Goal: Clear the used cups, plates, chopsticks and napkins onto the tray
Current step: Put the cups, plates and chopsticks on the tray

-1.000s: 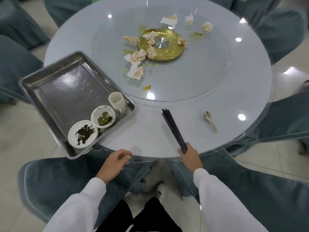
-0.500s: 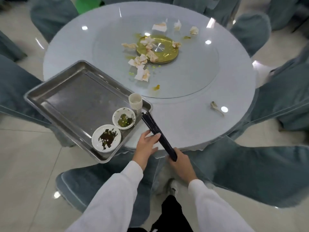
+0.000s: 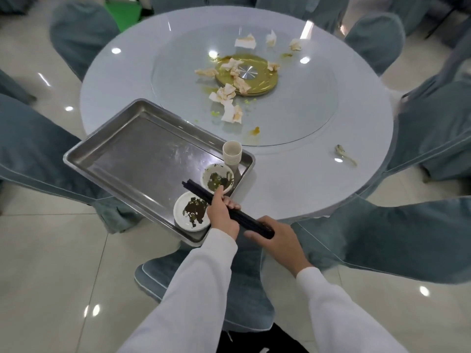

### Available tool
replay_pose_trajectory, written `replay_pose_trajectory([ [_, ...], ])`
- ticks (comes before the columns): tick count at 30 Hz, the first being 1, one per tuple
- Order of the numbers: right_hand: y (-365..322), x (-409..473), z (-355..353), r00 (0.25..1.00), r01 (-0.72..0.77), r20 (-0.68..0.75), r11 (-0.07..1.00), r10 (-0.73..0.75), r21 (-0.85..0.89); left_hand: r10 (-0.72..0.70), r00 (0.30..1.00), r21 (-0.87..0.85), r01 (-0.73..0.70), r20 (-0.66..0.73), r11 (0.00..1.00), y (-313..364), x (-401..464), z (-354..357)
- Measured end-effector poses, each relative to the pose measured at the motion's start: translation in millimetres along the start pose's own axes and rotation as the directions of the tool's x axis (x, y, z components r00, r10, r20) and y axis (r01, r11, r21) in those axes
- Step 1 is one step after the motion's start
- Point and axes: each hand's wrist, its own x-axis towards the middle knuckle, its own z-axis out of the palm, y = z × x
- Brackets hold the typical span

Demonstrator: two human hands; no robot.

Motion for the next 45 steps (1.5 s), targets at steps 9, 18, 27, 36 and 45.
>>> replay_pose_trajectory([
  [9,-12,47,11,0.881,-0.293,-0.035,0.601,0.473,0.744,0.032,0.999,-0.062,-0.029,0.04,0.998,-2,7,6],
  [18,-50,66,65,0.83,-0.346,-0.029,0.554,0.558,0.757,-0.085,0.988,0.081,0.074,0.131,0.994,33,27,-12],
  [27,-117,89,140,0.825,-0.407,0.049,0.532,0.563,0.743,-0.276,0.952,0.449,0.192,0.129,0.872,140,95,-31],
  [36,-140,108,156,0.762,-0.409,0.009,0.472,0.647,0.781,-0.257,0.965,0.836,0.099,0.052,0.54,218,162,-26],
  [45,-121,116,159,0.707,-0.368,-0.064,0.444,0.704,0.817,-0.288,0.956,0.954,0.037,0.053,0.297,224,205,-9],
])
